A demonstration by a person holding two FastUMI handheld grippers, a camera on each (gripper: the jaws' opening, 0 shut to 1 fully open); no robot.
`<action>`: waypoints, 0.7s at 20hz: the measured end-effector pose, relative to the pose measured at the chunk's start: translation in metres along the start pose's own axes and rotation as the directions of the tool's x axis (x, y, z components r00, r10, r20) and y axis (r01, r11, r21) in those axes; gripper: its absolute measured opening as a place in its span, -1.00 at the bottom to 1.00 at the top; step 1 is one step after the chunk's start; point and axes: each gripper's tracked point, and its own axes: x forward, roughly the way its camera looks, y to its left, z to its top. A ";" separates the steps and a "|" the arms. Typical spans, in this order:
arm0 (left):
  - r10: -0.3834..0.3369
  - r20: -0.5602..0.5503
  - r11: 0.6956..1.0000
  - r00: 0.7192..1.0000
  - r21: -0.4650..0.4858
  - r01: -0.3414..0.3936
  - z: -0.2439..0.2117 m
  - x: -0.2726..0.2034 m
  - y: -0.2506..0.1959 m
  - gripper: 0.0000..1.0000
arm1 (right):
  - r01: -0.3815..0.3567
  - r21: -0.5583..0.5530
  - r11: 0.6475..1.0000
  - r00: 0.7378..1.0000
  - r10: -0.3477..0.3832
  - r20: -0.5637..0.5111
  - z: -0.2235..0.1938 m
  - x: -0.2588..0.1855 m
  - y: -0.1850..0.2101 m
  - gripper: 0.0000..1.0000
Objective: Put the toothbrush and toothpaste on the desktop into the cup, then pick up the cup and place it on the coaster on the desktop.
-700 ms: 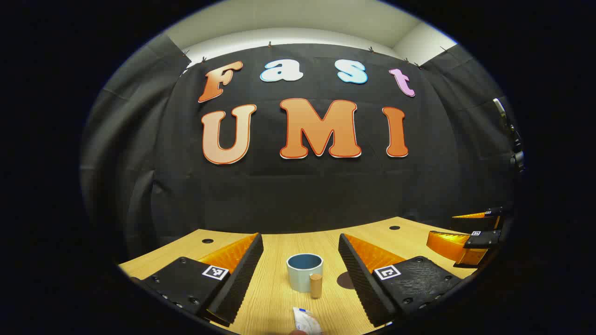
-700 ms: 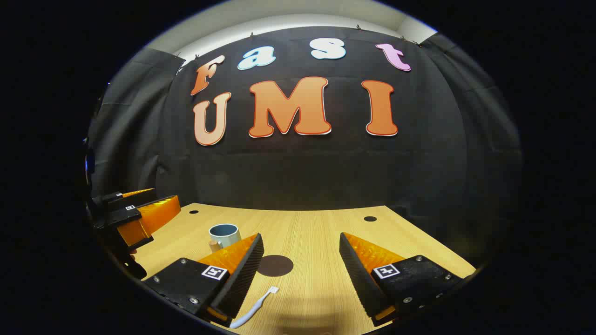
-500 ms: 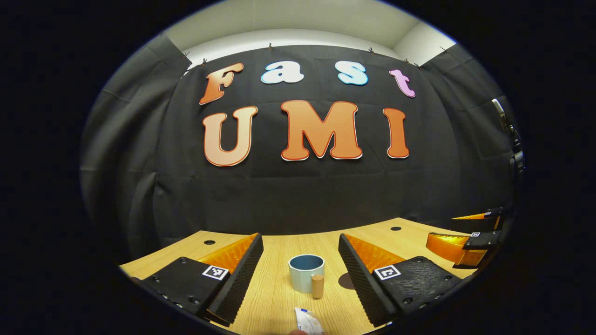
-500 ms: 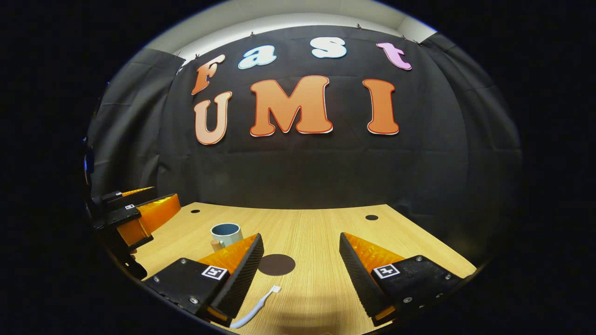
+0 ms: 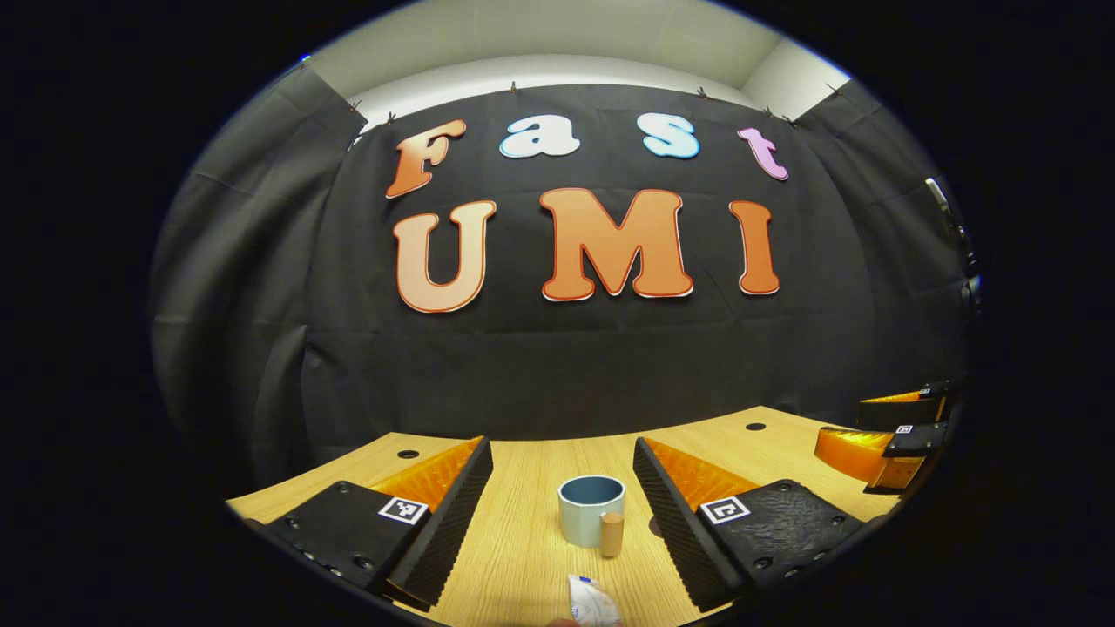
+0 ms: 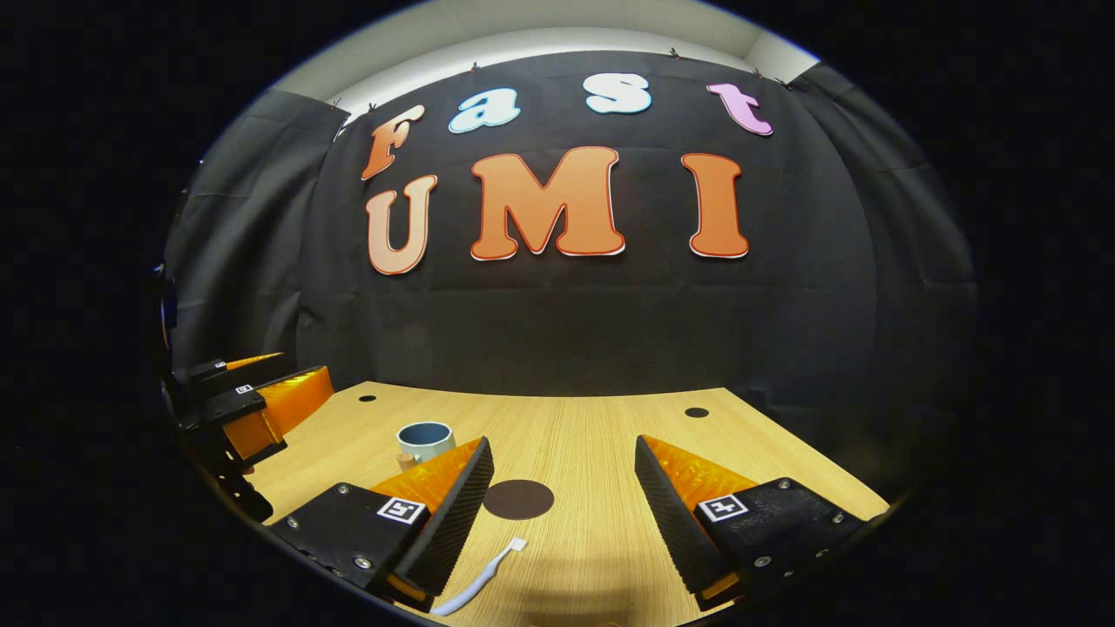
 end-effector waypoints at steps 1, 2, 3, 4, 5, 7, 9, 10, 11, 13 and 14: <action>-0.001 0.004 1.000 1.000 0.003 0.001 0.001 -0.001 0.000 1.00 | -0.001 0.001 1.000 1.000 0.001 0.000 0.001 0.000 0.000 0.95; 0.000 0.007 1.000 1.000 0.006 -0.001 0.002 -0.001 -0.001 0.94 | -0.004 0.002 1.000 1.000 0.004 0.000 0.001 0.000 0.001 0.96; -0.002 0.011 1.000 1.000 0.006 0.002 0.003 -0.001 -0.001 0.94 | -0.005 0.000 1.000 1.000 0.005 0.000 0.001 0.000 0.002 1.00; -0.003 0.011 1.000 1.000 0.005 0.003 0.004 -0.001 -0.001 0.94 | -0.007 -0.004 1.000 1.000 0.007 -0.004 0.000 0.000 0.002 0.96; -0.004 0.004 1.000 1.000 0.004 0.004 0.000 -0.002 -0.002 0.94 | -0.008 -0.009 1.000 1.000 0.008 -0.011 -0.004 0.000 0.003 0.96; -0.008 -0.029 1.000 1.000 0.002 0.008 -0.010 -0.002 -0.003 0.94 | -0.016 -0.019 1.000 0.999 0.016 -0.038 -0.012 0.002 0.006 0.96; -0.013 -0.073 1.000 0.997 -0.005 0.013 -0.024 -0.003 -0.005 0.94 | -0.021 -0.037 0.999 0.997 0.018 -0.077 -0.024 0.003 0.007 0.96; -0.017 -0.096 1.000 0.995 -0.009 0.017 -0.030 -0.004 -0.006 1.00 | -0.023 -0.042 0.999 0.995 0.019 -0.100 -0.031 0.003 0.008 0.96; -0.020 -0.119 1.000 0.993 -0.010 0.018 -0.038 -0.004 -0.007 0.94 | -0.029 -0.040 0.999 0.992 0.024 -0.123 -0.038 0.004 0.009 0.96; -0.018 -0.171 1.000 0.985 -0.012 0.016 -0.054 -0.007 -0.005 0.95 | -0.046 -0.027 0.999 0.985 0.041 -0.168 -0.050 0.004 0.015 0.96; -0.020 -0.196 1.000 0.980 -0.013 0.017 -0.063 -0.008 -0.007 0.95 | -0.052 -0.023 0.998 0.981 0.046 -0.190 -0.058 0.004 0.018 0.96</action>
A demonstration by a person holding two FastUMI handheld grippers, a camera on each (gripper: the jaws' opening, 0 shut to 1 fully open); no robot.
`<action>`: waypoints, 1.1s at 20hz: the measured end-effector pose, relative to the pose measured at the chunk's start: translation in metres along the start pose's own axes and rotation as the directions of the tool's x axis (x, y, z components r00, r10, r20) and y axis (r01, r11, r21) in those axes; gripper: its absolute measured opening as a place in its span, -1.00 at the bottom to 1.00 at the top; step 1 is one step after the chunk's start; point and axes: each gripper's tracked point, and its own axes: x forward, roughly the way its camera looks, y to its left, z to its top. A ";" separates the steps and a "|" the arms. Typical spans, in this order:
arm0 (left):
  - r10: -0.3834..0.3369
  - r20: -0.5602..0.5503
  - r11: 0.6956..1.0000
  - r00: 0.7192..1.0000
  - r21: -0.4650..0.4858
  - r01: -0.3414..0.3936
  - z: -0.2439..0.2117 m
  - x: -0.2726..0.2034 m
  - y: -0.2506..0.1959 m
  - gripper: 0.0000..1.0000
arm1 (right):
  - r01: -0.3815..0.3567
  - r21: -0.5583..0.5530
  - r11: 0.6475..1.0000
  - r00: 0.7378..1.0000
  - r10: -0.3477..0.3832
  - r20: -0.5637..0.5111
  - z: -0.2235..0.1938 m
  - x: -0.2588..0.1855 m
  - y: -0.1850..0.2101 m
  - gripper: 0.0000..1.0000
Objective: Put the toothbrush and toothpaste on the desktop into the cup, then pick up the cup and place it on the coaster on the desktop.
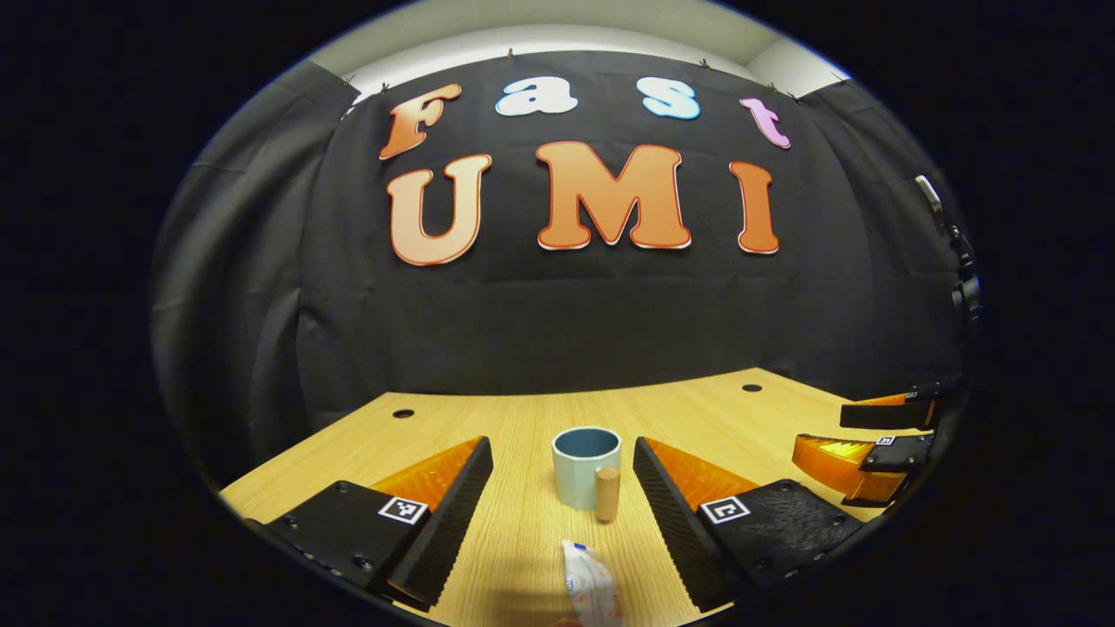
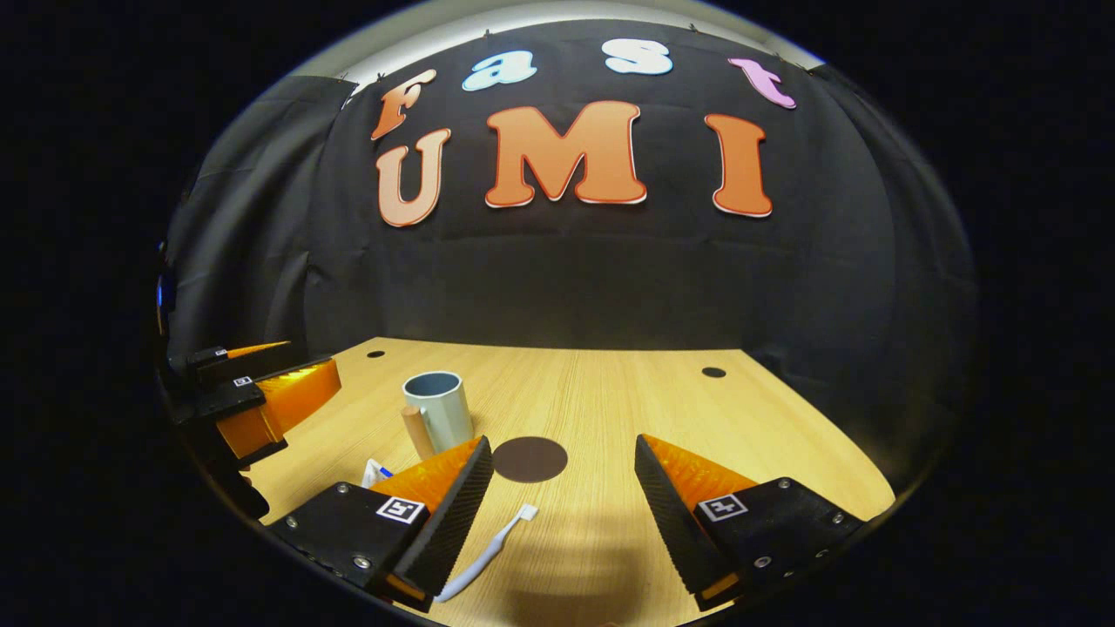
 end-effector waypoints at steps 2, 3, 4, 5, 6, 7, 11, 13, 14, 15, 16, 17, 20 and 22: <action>-0.005 -0.058 1.000 0.998 -0.001 0.005 -0.020 0.001 -0.002 0.95 | -0.007 -0.001 1.000 0.999 0.006 -0.053 -0.017 0.003 0.004 0.96; -0.007 -0.086 1.000 0.996 0.002 0.007 -0.029 0.001 -0.003 0.95 | -0.004 -0.007 1.000 0.996 0.004 -0.090 -0.028 0.005 0.006 0.96; -0.006 -0.114 1.000 0.993 0.007 0.007 -0.037 0.000 -0.003 0.96 | -0.011 -0.012 1.000 0.993 0.010 -0.119 -0.037 0.006 0.008 1.00; -0.003 -0.143 1.000 0.990 0.012 0.005 -0.049 0.001 -0.003 0.96 | -0.021 -0.016 1.000 0.987 0.018 -0.159 -0.049 0.006 0.012 0.96; -0.004 -0.165 1.000 0.986 0.014 0.006 -0.057 0.002 -0.003 0.96 | -0.029 -0.015 0.999 0.982 0.026 -0.185 -0.056 0.007 0.017 0.95; -0.005 -0.189 1.000 0.982 0.014 0.007 -0.064 0.003 -0.004 0.95 | -0.039 -0.018 0.999 0.977 0.035 -0.211 -0.064 0.009 0.022 0.96; -0.019 -0.278 1.000 0.960 0.018 0.025 -0.093 0.003 -0.006 0.95 | -0.072 -0.036 0.997 0.950 0.057 -0.306 -0.094 0.013 0.035 0.94; -0.018 -0.315 0.999 0.949 0.025 0.027 -0.106 0.003 -0.005 0.94 | -0.073 -0.019 0.997 0.932 0.061 -0.356 -0.111 0.014 0.038 0.87; -0.018 -0.331 0.999 0.944 0.024 0.027 -0.111 0.003 -0.004 0.95 | -0.072 -0.011 0.997 0.924 0.062 -0.377 -0.117 0.015 0.040 0.81; -0.017 -0.347 0.999 0.938 0.020 0.026 -0.117 0.003 -0.003 0.95 | -0.070 -0.008 0.998 0.915 0.061 -0.398 -0.123 0.013 0.041 0.78; -0.017 -0.366 1.000 0.931 0.015 0.024 -0.122 0.003 -0.002 0.95 | -0.075 -0.010 0.997 0.906 0.064 -0.418 -0.129 0.014 0.044 0.72; -0.018 -0.382 1.000 0.924 0.009 0.023 -0.128 0.001 -0.002 0.95 | -0.074 -0.038 0.997 0.903 0.051 -0.426 -0.130 0.011 0.045 0.69; -0.017 -0.424 1.000 0.905 -0.004 0.017 -0.138 -0.003 -0.004 0.96 | -0.117 -0.064 0.991 0.889 0.075 -0.452 -0.130 0.010 0.057 0.43; -0.020 -0.450 1.000 0.893 -0.009 0.017 -0.143 -0.004 -0.005 0.96 | -0.139 -0.066 0.988 0.882 0.093 -0.463 -0.132 0.009 0.065 0.10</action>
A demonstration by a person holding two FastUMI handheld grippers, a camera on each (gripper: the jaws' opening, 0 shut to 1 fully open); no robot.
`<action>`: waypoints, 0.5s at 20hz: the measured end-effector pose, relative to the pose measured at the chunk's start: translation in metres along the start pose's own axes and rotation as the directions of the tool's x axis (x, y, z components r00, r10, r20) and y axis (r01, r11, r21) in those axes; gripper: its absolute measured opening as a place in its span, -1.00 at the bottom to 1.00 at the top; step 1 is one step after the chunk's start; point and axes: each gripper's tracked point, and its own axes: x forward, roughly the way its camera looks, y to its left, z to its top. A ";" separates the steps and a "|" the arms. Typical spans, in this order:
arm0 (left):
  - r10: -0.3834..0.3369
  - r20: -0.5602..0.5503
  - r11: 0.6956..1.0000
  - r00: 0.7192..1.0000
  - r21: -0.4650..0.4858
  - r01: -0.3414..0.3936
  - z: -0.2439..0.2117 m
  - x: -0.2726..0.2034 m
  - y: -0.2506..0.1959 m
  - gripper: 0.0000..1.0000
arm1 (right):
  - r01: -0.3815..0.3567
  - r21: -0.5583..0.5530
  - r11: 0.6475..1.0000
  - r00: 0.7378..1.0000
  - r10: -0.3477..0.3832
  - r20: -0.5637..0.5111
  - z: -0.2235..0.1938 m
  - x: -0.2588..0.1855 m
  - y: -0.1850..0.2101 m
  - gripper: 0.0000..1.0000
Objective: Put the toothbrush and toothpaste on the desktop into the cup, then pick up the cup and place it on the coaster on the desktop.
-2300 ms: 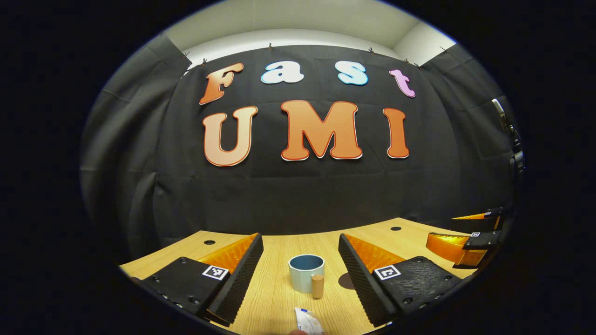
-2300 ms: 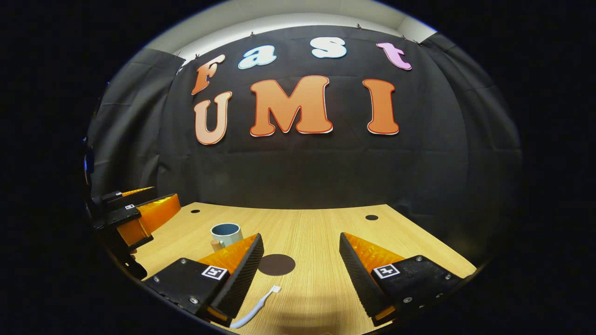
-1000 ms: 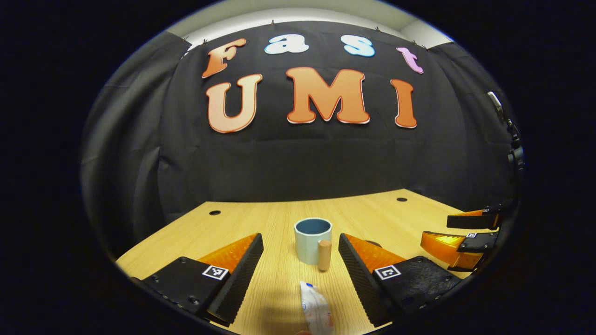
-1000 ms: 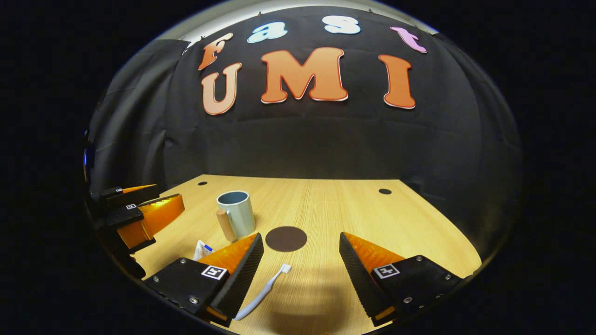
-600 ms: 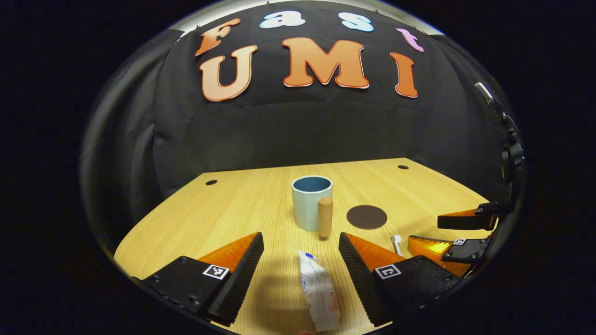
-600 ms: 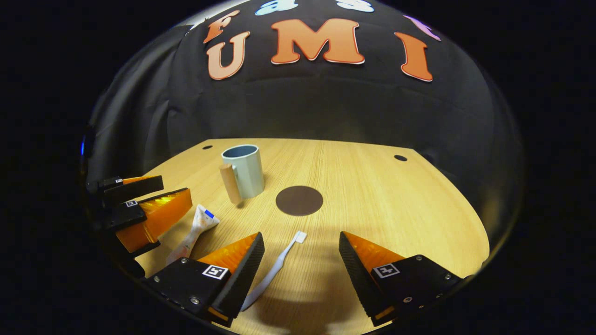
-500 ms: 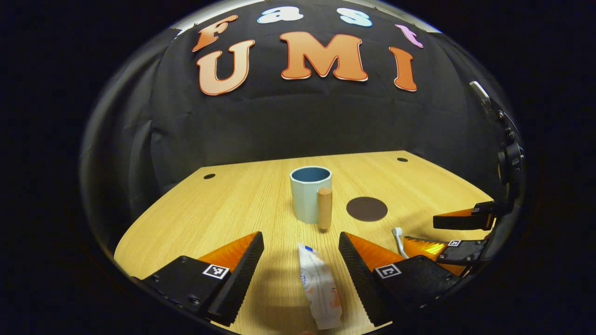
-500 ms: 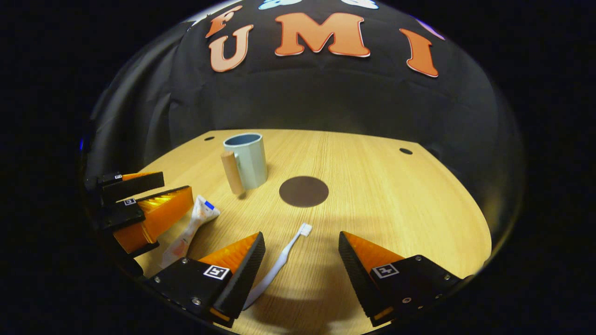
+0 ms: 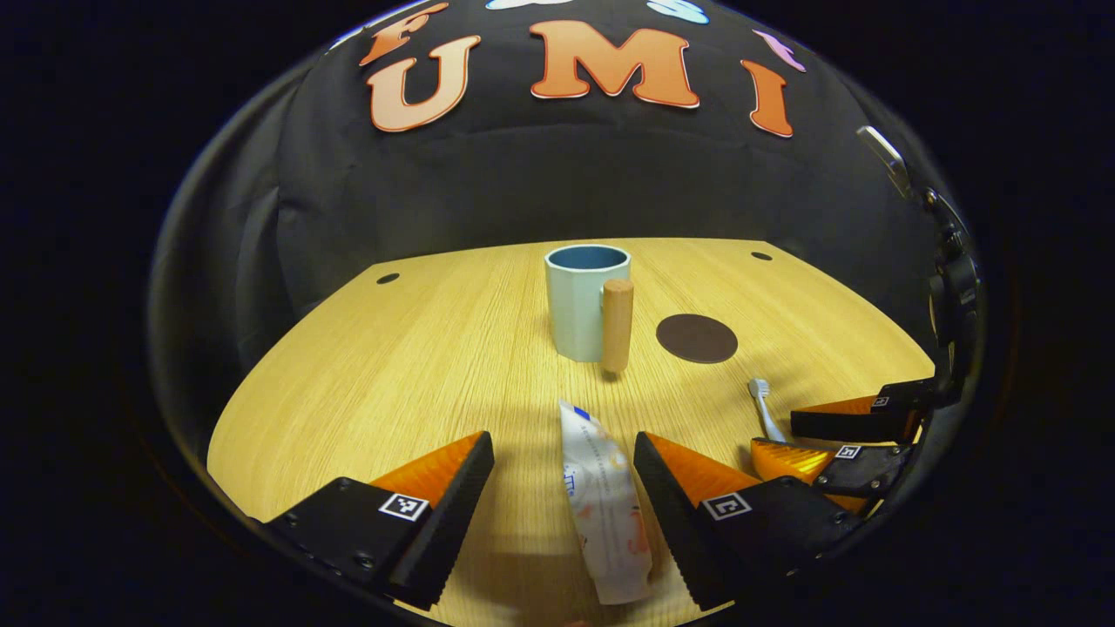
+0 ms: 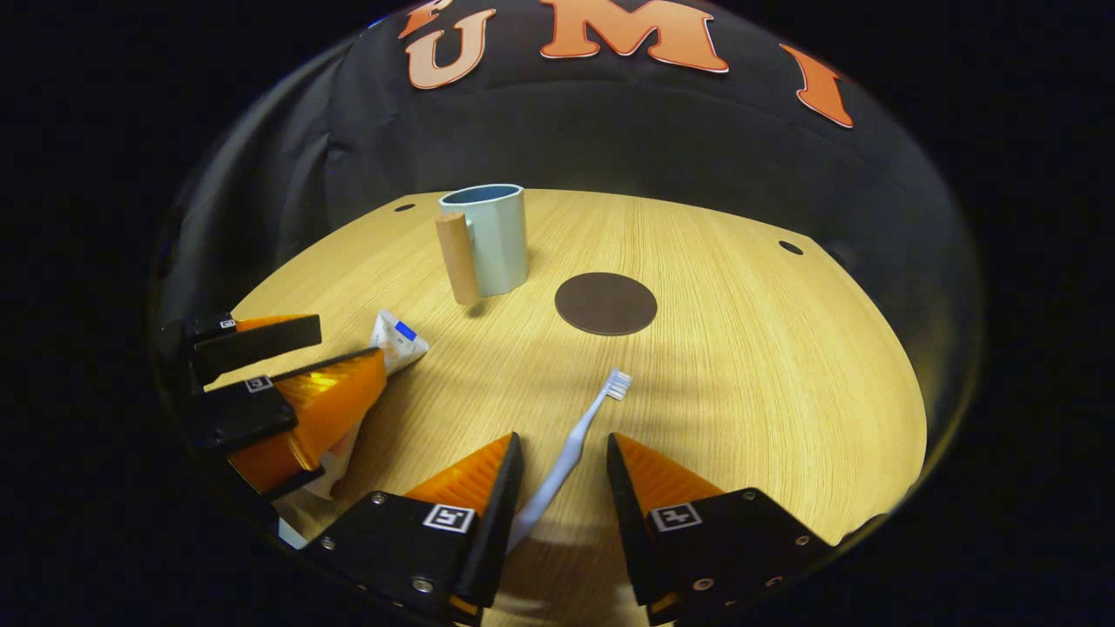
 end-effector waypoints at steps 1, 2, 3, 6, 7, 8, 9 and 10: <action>0.000 -0.012 1.000 1.000 -0.002 -0.001 -0.002 0.001 0.000 0.96 | -0.016 -0.010 1.000 1.000 0.016 0.003 0.001 0.000 0.003 0.07; 0.000 -0.021 1.000 1.000 -0.006 0.000 -0.003 0.001 -0.001 0.96 | -0.031 -0.038 0.999 0.999 0.032 0.016 0.003 0.003 0.007 -0.14; -0.002 -0.031 1.000 1.000 -0.011 0.002 -0.004 0.001 -0.002 0.95 | -0.040 -0.078 0.996 0.998 0.043 0.041 0.007 0.005 0.009 -0.27; -0.005 -0.043 1.000 0.999 -0.025 0.004 -0.005 0.006 -0.006 0.96 | -0.038 -0.062 0.997 0.999 0.040 0.036 0.009 0.005 0.011 -0.75; -0.003 -0.041 1.000 0.999 -0.026 0.002 -0.005 0.004 -0.005 0.95 | -0.051 -0.054 0.997 0.998 0.052 0.025 0.008 0.005 0.010 -0.78; -0.001 -0.039 1.000 0.999 -0.026 0.000 -0.004 0.003 -0.004 0.96 | -0.065 -0.031 0.997 0.998 0.065 0.015 0.007 0.006 0.011 -0.84; 0.003 -0.037 1.000 0.999 -0.026 -0.004 -0.004 0.001 -0.003 0.96 | -0.077 0.007 0.997 0.997 0.076 0.013 0.007 0.006 0.010 -0.86; 0.006 -0.038 0.999 0.999 -0.031 -0.007 -0.003 0.002 -0.002 0.96 | -0.090 0.035 0.995 0.996 0.089 0.022 0.008 0.007 0.009 -0.90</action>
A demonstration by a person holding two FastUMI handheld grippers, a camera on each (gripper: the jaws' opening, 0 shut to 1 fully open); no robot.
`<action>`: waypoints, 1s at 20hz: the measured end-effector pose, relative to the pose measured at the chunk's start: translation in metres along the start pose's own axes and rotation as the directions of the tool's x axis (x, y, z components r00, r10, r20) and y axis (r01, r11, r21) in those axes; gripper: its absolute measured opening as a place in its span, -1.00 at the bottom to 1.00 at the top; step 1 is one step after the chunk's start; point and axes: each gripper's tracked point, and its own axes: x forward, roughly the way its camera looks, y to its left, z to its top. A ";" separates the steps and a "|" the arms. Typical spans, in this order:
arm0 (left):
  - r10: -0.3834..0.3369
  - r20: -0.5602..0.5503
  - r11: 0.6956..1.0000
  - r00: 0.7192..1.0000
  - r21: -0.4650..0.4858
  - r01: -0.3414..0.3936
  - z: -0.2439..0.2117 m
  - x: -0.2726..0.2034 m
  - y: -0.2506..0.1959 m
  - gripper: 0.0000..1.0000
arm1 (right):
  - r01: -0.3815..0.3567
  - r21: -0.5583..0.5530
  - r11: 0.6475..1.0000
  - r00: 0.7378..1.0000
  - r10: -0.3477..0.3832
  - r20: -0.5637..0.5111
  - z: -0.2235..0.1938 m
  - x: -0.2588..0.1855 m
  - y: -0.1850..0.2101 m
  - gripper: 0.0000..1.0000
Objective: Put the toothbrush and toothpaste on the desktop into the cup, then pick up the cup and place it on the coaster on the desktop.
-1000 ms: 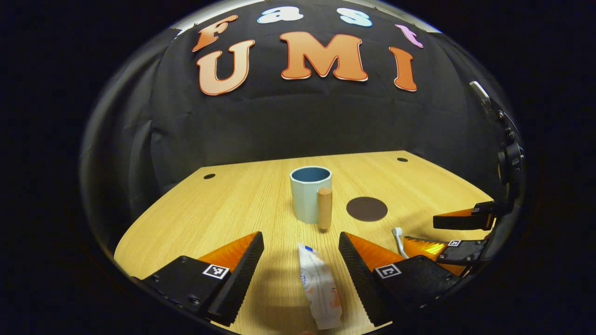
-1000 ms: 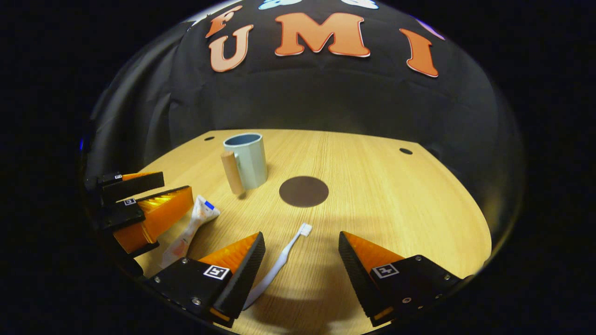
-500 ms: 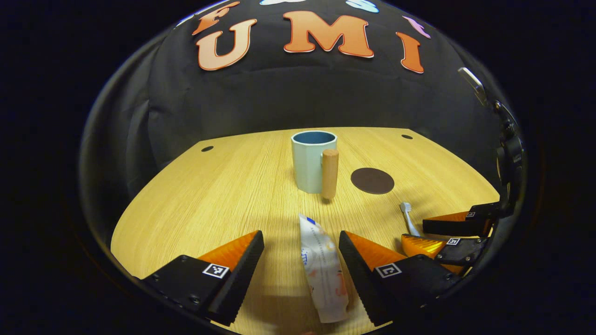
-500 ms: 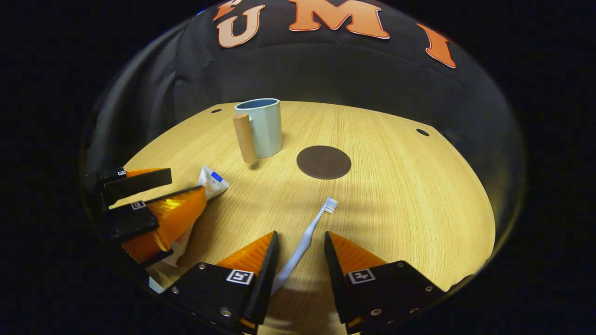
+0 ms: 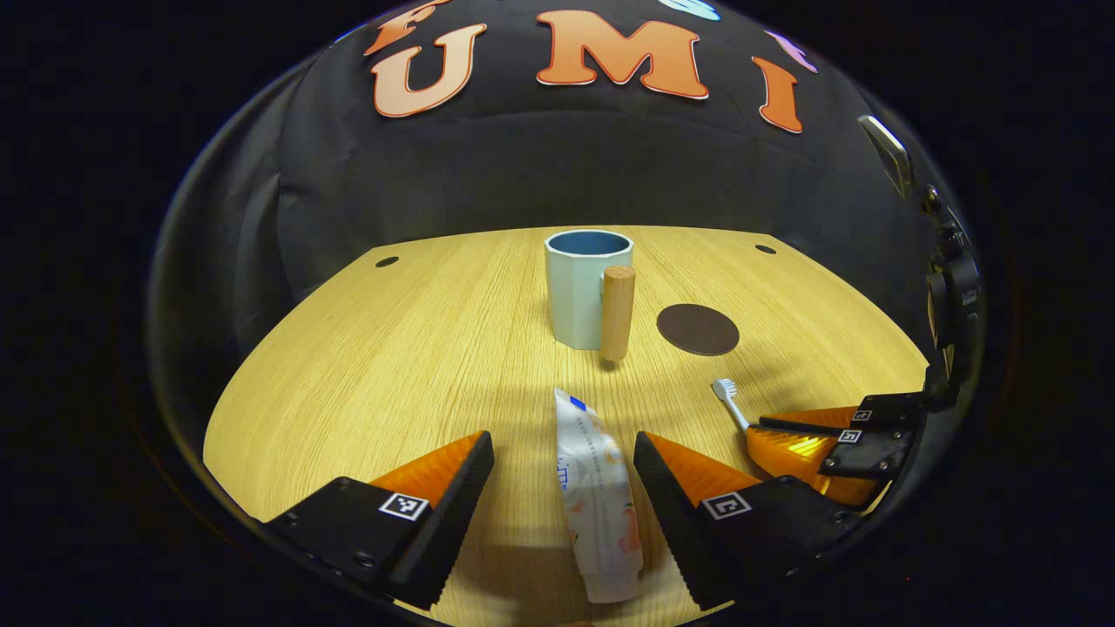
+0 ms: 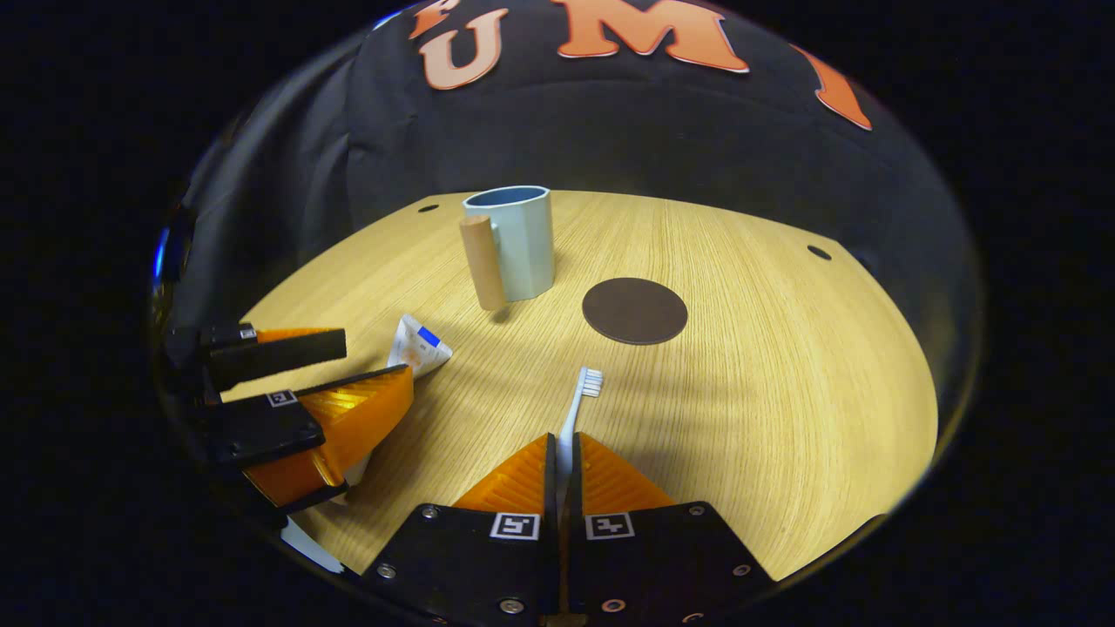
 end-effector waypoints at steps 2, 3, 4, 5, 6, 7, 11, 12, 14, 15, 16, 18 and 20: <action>-0.002 -0.011 1.000 1.000 -0.017 0.002 -0.004 0.003 0.000 0.96 | -0.019 0.055 0.998 1.000 0.019 0.008 0.002 -0.001 -0.001 -0.92; -0.002 -0.019 1.000 1.000 -0.023 0.001 -0.006 0.005 0.000 0.96 | -0.028 0.074 0.997 1.000 0.028 0.008 0.001 -0.001 -0.001 -0.92; -0.002 -0.025 1.000 1.000 -0.025 0.001 -0.007 0.006 0.000 0.96 | -0.036 0.092 0.995 0.999 0.035 0.014 0.003 -0.002 -0.002 -0.92; -0.004 -0.027 1.000 1.000 -0.027 0.004 -0.007 0.006 -0.001 0.95 | -0.043 0.106 0.993 0.999 0.041 0.020 0.005 -0.002 -0.001 -0.92; -0.011 -0.035 1.000 0.999 -0.029 0.010 -0.008 0.006 -0.003 0.96 | -0.052 0.109 0.993 0.998 0.048 0.035 0.008 -0.003 -0.001 -0.93; -0.012 -0.042 0.999 0.999 -0.031 0.010 -0.010 0.008 -0.004 0.95 | -0.051 0.108 0.993 0.998 0.047 0.043 0.011 -0.004 -0.003 -0.93; -0.013 -0.075 0.999 0.997 -0.038 0.010 -0.014 0.011 -0.010 0.94 | -0.077 0.116 0.990 0.994 0.067 0.085 0.027 -0.018 -0.006 -0.93; -0.014 -0.083 0.999 0.996 -0.038 0.010 -0.015 0.011 -0.012 0.94 | -0.065 0.118 0.991 0.994 0.054 0.093 0.030 -0.019 -0.009 -0.93; -0.012 -0.096 0.999 0.995 -0.038 0.008 -0.021 0.012 -0.014 0.94 | -0.049 0.102 0.994 0.994 0.039 0.104 0.034 -0.021 -0.013 -0.94; -0.010 -0.105 0.999 0.994 -0.046 0.005 -0.024 0.015 -0.013 0.91 | -0.048 0.096 0.994 0.993 0.037 0.111 0.037 -0.022 -0.014 -0.94; -0.003 -0.125 0.999 0.992 -0.047 -0.003 -0.027 0.014 -0.013 0.64 | -0.048 0.092 0.995 0.992 0.036 0.119 0.040 -0.025 -0.015 -0.93; -0.003 -0.127 0.999 0.992 -0.051 -0.003 -0.027 0.017 -0.014 0.31 | -0.052 0.089 0.995 0.990 0.039 0.138 0.045 -0.027 -0.016 -0.93; -0.010 -0.129 0.999 0.992 -0.046 0.004 -0.025 0.015 -0.014 -0.02 | -0.050 0.086 0.995 0.988 0.036 0.152 0.049 -0.031 -0.019 -0.93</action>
